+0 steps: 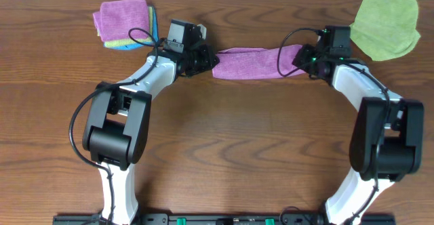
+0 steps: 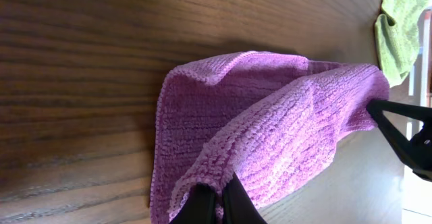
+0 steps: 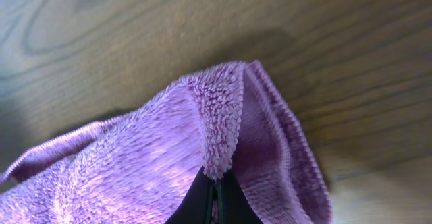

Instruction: Fold the cloth

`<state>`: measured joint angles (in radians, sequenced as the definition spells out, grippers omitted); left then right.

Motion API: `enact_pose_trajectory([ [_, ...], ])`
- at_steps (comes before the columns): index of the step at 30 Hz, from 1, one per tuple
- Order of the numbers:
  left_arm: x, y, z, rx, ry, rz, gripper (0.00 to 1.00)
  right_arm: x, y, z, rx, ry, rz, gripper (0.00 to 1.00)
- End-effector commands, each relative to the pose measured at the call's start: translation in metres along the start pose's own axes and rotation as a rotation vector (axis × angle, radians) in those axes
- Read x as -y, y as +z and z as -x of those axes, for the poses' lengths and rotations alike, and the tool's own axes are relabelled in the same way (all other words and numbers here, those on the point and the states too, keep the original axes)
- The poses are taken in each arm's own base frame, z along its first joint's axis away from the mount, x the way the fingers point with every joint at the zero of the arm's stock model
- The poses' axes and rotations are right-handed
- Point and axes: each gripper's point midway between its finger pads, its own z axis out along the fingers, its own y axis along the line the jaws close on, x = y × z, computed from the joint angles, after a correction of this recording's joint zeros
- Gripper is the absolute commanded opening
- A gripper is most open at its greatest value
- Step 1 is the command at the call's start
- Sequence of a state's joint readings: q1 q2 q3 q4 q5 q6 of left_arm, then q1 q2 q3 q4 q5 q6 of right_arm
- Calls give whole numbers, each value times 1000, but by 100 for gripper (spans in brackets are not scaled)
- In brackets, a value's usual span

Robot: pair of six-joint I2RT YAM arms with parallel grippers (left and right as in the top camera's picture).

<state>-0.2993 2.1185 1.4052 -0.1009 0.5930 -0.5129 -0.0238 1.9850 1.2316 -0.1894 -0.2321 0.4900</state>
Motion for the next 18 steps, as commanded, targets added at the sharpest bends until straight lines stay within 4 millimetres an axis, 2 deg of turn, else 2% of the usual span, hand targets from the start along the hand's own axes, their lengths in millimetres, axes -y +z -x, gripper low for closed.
enact_pose_trajectory([
  [1, 5, -6, 14, 47, 52, 25, 6, -6, 7, -1, -8, 0, 8, 2],
  [5, 4, -6, 14, 51, 52, 29, 6, -2, 9, 2, 11, -6, -9, 2],
  [12, 4, -6, 14, 51, 52, 30, 6, -8, 9, 16, 67, -42, 13, 2],
  [18, 4, -6, 14, 50, 52, 30, 6, -3, 16, 6, 32, -33, 4, 2],
])
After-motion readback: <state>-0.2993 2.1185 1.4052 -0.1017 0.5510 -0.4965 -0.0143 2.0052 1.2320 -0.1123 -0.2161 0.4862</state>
